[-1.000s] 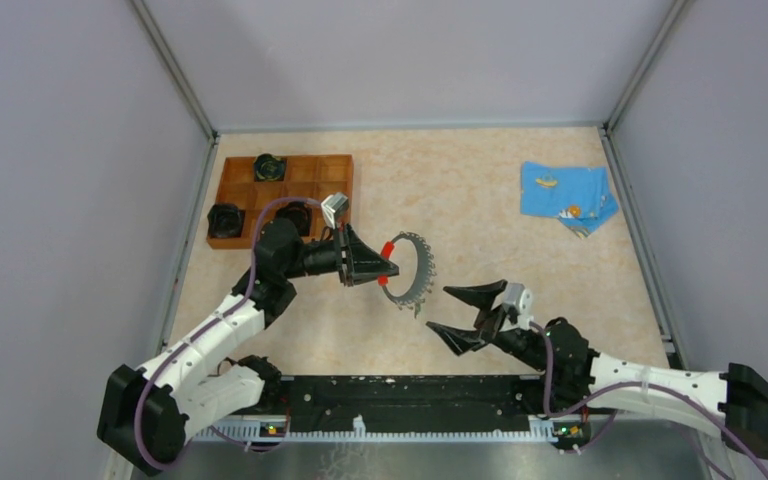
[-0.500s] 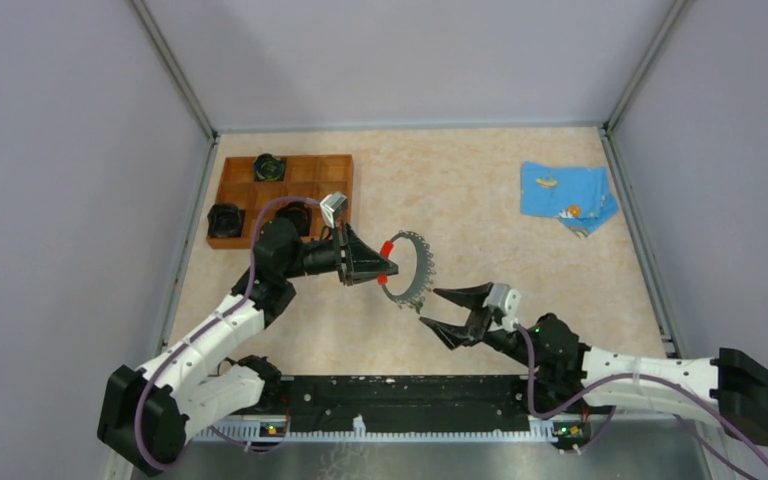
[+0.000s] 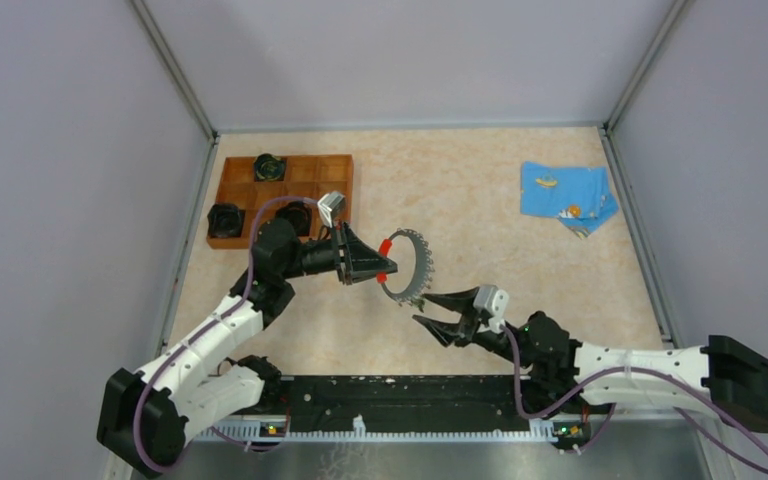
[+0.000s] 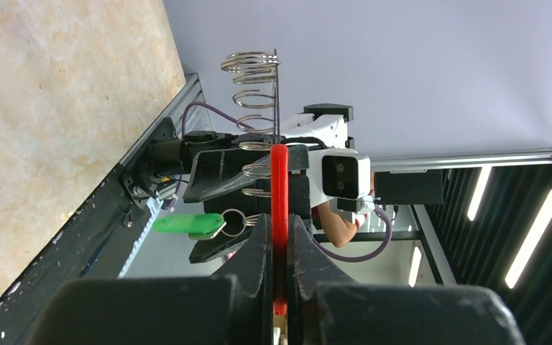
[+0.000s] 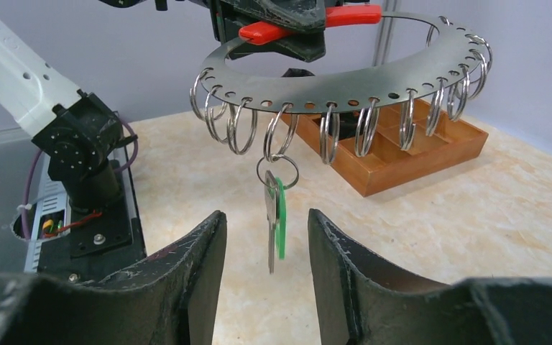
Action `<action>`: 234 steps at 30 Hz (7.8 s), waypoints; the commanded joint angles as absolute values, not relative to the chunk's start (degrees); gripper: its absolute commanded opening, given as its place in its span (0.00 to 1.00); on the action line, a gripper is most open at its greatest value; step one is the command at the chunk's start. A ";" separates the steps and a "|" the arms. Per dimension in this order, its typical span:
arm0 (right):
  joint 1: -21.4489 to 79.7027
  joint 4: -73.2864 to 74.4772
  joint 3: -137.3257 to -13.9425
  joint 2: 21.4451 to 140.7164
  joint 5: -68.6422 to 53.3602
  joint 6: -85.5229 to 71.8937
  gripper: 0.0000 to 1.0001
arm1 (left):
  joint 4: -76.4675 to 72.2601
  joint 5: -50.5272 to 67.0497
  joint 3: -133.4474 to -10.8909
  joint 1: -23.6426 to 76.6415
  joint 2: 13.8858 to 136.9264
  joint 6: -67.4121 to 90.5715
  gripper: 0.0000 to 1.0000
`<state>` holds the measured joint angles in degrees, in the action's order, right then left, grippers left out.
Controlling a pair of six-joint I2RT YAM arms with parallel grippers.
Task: Remove the keys from the keyring
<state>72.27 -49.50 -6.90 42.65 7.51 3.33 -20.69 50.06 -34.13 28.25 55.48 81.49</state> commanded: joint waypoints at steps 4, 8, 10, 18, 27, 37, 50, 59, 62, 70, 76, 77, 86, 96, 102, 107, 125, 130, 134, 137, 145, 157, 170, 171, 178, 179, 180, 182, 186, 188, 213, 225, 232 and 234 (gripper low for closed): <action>72.94 -53.09 -11.04 45.39 8.15 3.83 0.40 | -21.50 50.41 -35.07 27.98 53.33 81.90 0.00; 72.95 -54.44 -11.07 46.36 8.28 3.78 0.37 | -21.04 50.50 -35.24 28.08 53.09 81.75 0.00; 72.87 -54.80 -11.22 46.72 8.44 3.63 0.35 | -20.94 50.46 -35.32 28.05 52.96 81.69 0.00; 72.94 -56.41 -11.95 48.48 8.19 3.08 0.31 | -20.24 50.28 -35.17 28.05 52.41 81.64 0.00; 72.93 -57.22 -12.26 49.47 8.69 2.48 0.25 | -19.61 50.14 -35.28 28.11 52.05 81.39 0.00; 72.94 -46.62 -14.76 47.18 9.98 0.41 0.00 | -18.54 50.49 -35.23 28.00 51.79 79.05 0.00; 72.96 -10.85 -24.45 40.99 9.53 -6.51 0.00 | -16.48 53.50 -37.92 27.91 53.73 63.83 0.00; 72.99 -0.02 -29.55 42.36 8.74 -8.47 0.00 | -13.42 53.53 -39.37 27.89 54.21 56.20 0.00; 72.99 3.44 -30.89 42.80 8.70 -8.94 0.00 | -11.52 53.23 -39.90 27.94 54.19 52.96 0.00; 72.95 9.05 -34.88 44.93 9.32 -10.24 0.00 | -9.42 53.69 -39.92 27.97 54.37 47.87 0.00; 72.97 10.85 -36.77 46.14 9.54 -10.97 0.00 | -8.27 54.01 -39.66 27.96 54.27 45.68 0.00; 72.95 11.24 -37.15 46.55 9.35 -11.03 0.00 | -8.10 54.06 -39.64 27.97 54.23 45.41 0.00; 72.94 11.93 -39.34 48.75 8.08 -12.03 0.00 | -6.74 54.23 -39.00 28.10 53.60 42.83 0.00; 72.95 13.72 -41.79 51.30 9.13 -13.50 0.00 | -4.85 52.69 -38.47 28.08 53.57 40.50 0.00; 72.99 18.14 -43.39 53.66 15.98 -13.40 0.00 | -5.06 47.08 -34.34 28.11 52.99 43.37 0.00; 72.95 17.93 -42.70 54.79 17.80 -11.10 0.00 | -9.96 43.07 -26.80 28.46 50.19 46.37 0.00; 73.04 1.07 -32.30 69.08 22.54 -9.39 0.00 | -30.87 26.45 -4.11 34.50 53.72 51.85 0.25; 73.04 -4.73 -30.90 71.91 26.48 -5.42 0.00 | -31.47 22.82 -1.53 34.93 52.74 50.87 0.34; 73.05 -5.53 -31.18 73.06 28.00 -2.10 0.00 | -29.10 21.16 -1.10 35.02 49.44 50.04 0.38; 73.07 -4.44 -31.68 71.98 26.32 -0.95 0.00 | -25.91 19.87 -1.58 35.00 45.84 48.43 0.42; 73.05 7.77 -36.43 70.88 19.02 -4.99 0.00 | -29.63 15.10 -0.26 39.94 41.50 43.30 0.43; 73.04 16.75 -40.20 71.33 13.50 -9.94 0.00 | -45.69 6.52 1.71 51.86 49.02 31.34 0.36; 73.30 5.23 -36.46 70.13 23.85 1.92 0.00 | -76.12 12.44 2.15 52.29 69.23 17.97 0.38; 73.38 3.91 -35.79 69.73 24.58 3.22 0.00 | -76.43 12.53 1.85 52.29 70.16 17.48 0.39; 73.53 -4.31 -31.33 64.48 25.22 8.37 0.00 | -90.90 10.70 4.10 52.38 79.59 15.87 0.35; 73.48 -5.71 -30.55 63.75 24.49 8.69 0.00 | -93.00 11.11 4.12 52.38 81.32 16.02 0.34; 73.48 -6.67 -29.95 63.23 24.25 8.90 0.00 | -94.43 11.76 3.83 52.43 83.19 16.20 0.33; 73.50 -6.57 -30.14 62.94 24.49 9.00 0.00 | -97.17 11.98 3.19 53.03 86.84 16.85 0.31; 73.48 -6.94 -29.63 62.14 25.27 8.95 0.00 | -101.95 12.07 2.00 54.09 93.78 17.89 0.29; 73.48 -8.89 -28.96 61.66 25.35 9.06 0.00 | -102.58 12.33 1.62 54.27 95.04 17.71 0.28; 73.88 -10.63 -29.45 53.54 9.63 15.14 0.00 | -59.37 8.88 3.29 54.74 48.56 5.56 0.32; 79.22 -8.82 -29.88 51.20 9.57 22.09 0.00 | -54.72 17.76 4.45 55.96 42.18 4.22 0.28; 82.25 -7.13 -31.44 50.41 12.19 25.21 0.00 | -52.37 20.93 4.31 56.34 39.73 3.17 0.34; 83.16 -6.34 -31.99 50.16 13.10 26.32 0.00 | -52.39 22.11 4.21 56.34 39.72 3.40 0.36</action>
<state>81.23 -5.82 -28.91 52.10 10.59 23.20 -51.88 18.28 -0.78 56.01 40.25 4.38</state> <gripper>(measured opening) 0.018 0.348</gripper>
